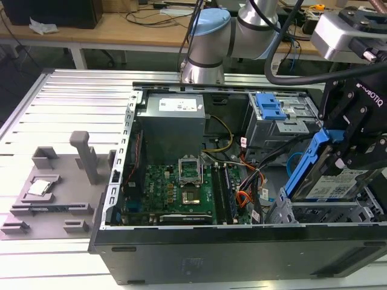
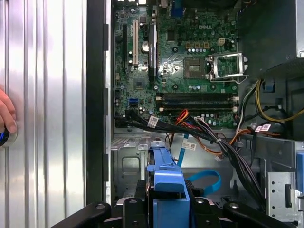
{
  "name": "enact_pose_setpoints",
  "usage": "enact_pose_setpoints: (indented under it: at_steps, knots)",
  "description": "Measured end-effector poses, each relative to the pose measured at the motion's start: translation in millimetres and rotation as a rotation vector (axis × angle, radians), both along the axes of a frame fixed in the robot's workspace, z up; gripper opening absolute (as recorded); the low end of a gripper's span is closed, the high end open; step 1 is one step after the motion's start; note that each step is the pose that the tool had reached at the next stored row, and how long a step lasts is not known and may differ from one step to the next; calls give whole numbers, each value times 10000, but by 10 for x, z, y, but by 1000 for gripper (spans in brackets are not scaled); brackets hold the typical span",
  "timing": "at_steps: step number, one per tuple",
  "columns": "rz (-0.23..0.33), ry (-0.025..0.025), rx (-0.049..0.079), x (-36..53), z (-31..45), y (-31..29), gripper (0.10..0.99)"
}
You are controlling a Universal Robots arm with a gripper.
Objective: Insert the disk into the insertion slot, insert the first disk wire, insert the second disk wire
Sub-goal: 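Insert the disk into the insertion slot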
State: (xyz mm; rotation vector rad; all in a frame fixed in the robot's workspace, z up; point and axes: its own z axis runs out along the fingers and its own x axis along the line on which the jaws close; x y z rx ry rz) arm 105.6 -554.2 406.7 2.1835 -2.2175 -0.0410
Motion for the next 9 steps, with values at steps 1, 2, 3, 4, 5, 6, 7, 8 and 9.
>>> enact_pose_setpoints:
  at_steps: [1, 2, 3, 4, 5, 6, 7, 8, 9]
  knots:
    - [0, 0, 0, 0, -7, 0, 369]
    - [0, 0, 0, 0, -16, 0, 369]
    - [0, 0, -1, 0, -25, 0, 369]
    - [0, 0, -1, 0, -31, 0, 369]
    - [0, 0, 0, 0, -35, 0, 369]
    - [0, 0, -1, 0, -38, 0, 369]
    - [0, 0, -1, 0, -42, 0, 369]
    - [0, 0, 0, 0, -47, 0, 369]
    - [0, 0, 0, 0, -50, 0, 369]
